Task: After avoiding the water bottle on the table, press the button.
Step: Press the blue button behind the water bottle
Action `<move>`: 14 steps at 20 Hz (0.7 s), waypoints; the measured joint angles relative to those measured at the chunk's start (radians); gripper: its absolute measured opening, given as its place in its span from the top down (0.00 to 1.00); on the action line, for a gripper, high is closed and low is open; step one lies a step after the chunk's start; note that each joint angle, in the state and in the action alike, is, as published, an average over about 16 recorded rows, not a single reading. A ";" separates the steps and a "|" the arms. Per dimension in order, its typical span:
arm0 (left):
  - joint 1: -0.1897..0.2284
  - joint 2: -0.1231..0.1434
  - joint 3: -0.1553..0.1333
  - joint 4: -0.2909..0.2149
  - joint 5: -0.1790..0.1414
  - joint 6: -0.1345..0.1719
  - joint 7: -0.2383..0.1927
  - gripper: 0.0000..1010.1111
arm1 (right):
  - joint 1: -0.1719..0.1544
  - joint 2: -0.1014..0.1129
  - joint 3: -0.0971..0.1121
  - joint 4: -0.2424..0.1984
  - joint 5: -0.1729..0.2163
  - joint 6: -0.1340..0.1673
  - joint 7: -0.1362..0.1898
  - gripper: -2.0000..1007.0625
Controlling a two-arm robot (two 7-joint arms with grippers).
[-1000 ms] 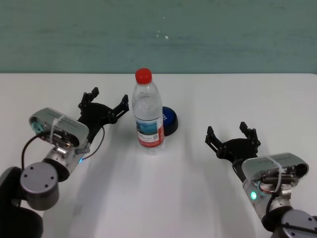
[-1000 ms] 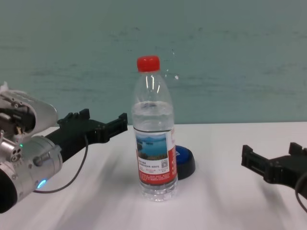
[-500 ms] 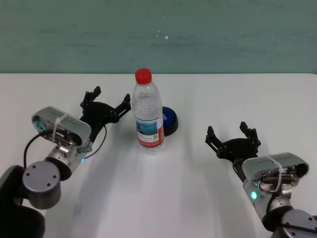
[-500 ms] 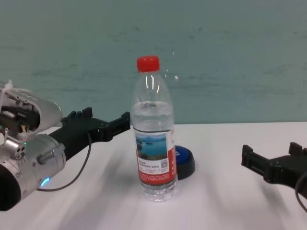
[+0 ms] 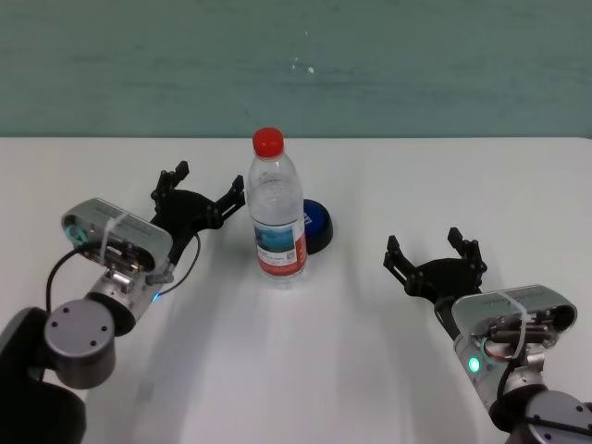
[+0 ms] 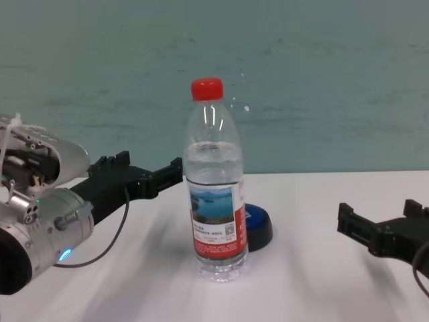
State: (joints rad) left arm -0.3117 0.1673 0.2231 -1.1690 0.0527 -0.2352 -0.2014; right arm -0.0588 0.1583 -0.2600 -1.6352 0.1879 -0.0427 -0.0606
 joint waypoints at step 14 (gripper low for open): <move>-0.010 -0.005 -0.001 0.022 0.007 -0.007 0.007 0.00 | 0.000 0.000 0.000 0.000 0.000 0.000 0.000 0.00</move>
State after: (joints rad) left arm -0.3218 0.1623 0.2218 -1.1473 0.0593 -0.2418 -0.1947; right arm -0.0588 0.1583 -0.2600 -1.6352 0.1879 -0.0427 -0.0606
